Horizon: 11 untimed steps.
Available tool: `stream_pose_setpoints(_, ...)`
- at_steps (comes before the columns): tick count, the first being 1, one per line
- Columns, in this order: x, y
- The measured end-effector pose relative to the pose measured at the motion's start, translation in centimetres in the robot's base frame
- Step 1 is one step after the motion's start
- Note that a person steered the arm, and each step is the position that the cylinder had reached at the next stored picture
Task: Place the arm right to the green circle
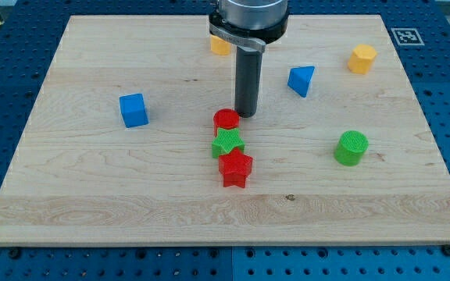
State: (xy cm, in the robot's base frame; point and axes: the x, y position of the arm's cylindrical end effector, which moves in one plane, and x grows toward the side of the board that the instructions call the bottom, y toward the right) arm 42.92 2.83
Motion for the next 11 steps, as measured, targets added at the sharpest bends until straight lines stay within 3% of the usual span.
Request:
stream_pose_setpoints(4,1.1,11.4)
stream_pose_setpoints(6,1.6,13.8)
stream_pose_setpoints(11,8.2,21.3)
